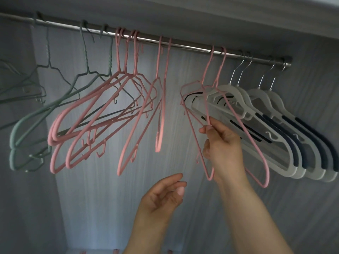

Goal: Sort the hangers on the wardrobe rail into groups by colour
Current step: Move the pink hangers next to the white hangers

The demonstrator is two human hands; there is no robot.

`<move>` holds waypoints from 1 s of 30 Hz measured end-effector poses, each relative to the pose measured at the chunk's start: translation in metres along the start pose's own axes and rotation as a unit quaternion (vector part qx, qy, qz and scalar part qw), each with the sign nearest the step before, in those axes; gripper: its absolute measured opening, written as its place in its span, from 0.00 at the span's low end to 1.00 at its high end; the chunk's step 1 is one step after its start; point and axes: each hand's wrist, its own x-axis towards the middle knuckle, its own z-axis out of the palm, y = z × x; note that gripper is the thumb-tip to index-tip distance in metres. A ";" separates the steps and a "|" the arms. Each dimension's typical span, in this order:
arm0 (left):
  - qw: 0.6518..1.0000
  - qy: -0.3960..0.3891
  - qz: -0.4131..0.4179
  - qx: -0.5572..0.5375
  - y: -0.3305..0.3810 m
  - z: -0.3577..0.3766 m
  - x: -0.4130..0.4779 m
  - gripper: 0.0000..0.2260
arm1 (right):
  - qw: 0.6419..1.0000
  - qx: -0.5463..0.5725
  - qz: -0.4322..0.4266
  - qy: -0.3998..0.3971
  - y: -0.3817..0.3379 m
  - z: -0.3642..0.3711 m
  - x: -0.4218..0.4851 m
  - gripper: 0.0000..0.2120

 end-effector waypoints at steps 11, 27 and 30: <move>0.981 0.082 0.165 0.064 0.022 0.012 -0.009 0.26 | 0.938 -0.250 -0.237 -0.041 -0.041 0.000 -0.025 0.20; 0.971 -0.009 0.170 0.168 0.046 0.017 0.002 0.13 | 0.987 -0.050 0.014 -0.153 -0.073 0.055 -0.006 0.13; 0.975 -0.015 0.157 0.158 0.050 0.016 0.004 0.17 | 0.991 -0.019 0.031 -0.132 -0.070 0.059 0.000 0.16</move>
